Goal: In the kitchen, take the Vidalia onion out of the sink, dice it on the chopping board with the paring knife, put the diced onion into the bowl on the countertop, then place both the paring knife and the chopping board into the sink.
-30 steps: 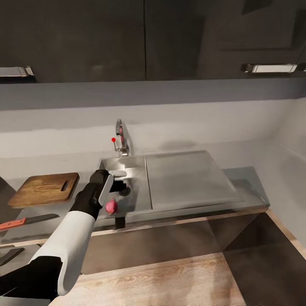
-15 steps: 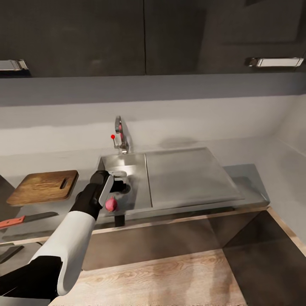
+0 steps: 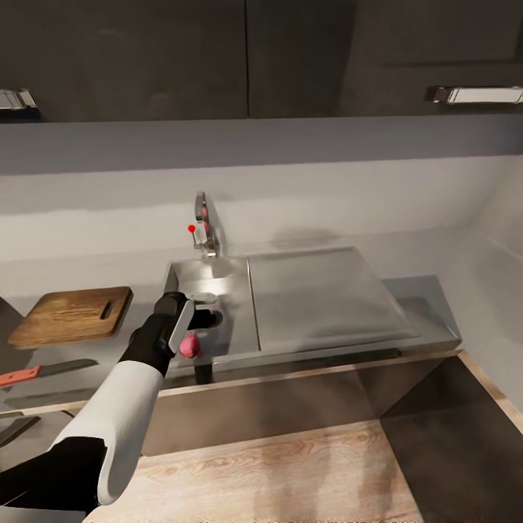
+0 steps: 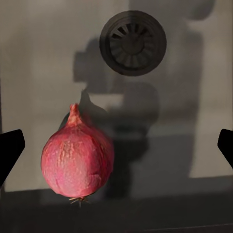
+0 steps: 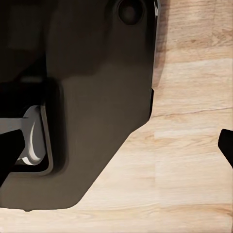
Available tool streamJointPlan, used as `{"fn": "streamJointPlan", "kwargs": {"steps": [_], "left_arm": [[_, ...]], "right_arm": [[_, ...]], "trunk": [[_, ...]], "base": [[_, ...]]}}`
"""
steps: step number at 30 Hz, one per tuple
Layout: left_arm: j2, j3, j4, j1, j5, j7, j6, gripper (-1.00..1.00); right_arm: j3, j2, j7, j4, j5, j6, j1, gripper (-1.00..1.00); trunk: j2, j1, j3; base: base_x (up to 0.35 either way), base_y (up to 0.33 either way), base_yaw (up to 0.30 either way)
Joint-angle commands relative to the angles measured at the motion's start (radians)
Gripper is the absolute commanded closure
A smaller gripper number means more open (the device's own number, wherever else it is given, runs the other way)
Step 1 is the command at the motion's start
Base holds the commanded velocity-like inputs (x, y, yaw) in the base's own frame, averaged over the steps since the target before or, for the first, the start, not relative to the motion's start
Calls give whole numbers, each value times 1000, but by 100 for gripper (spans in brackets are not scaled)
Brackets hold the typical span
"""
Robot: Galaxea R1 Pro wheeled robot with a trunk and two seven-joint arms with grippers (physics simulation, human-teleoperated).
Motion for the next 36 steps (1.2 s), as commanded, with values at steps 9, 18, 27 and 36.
{"fn": "streamJointPlan", "kwargs": {"steps": [9, 18, 27, 36], "left_arm": [[2, 2, -3, 0, 10, 9, 3, -100], [3, 3, -5, 1, 10, 11, 3, -100], [4, 3, -3, 0, 9, 12, 3, -100], [3, 3, -3, 0, 9, 12, 3, -100]], "right_arm": [[7, -1, 3, 2, -6, -4, -1, -100], [7, -1, 3, 2, -6, -4, -1, -100], [7, -1, 3, 2, -6, -4, -1, -100], [7, 0, 3, 2, -6, -4, -1, -100]], "trunk": [[-2, 0, -16], [-2, 0, -31], [-2, 0, -45], [-2, 0, -60]], "base": [[0, 0, 0], [0, 0, 0], [0, 0, 0], [0, 0, 0]]}}
